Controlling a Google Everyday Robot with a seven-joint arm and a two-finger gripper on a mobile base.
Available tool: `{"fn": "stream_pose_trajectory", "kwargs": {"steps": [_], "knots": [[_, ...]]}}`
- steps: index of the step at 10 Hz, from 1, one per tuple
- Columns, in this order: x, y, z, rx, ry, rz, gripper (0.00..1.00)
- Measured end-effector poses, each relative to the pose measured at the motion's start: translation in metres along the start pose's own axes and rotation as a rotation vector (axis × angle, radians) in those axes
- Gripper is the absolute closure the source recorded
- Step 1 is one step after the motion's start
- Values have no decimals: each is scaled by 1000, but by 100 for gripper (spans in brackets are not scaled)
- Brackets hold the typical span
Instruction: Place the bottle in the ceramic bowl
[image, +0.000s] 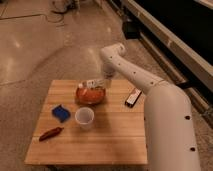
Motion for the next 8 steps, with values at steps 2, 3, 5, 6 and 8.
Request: {"fn": "stream_pose_trajectory", "kwargs": {"steps": [2,3,5,6,8], "knots": [[-5,4,12,-13,-27,9,36],[-10,5,15,-14,-42,4,36],[-28,5,16,1,-93,-24,36],[-31,4,15,11,-111,-31,36],[-29,4,15,12,-112,-28,36]]}}
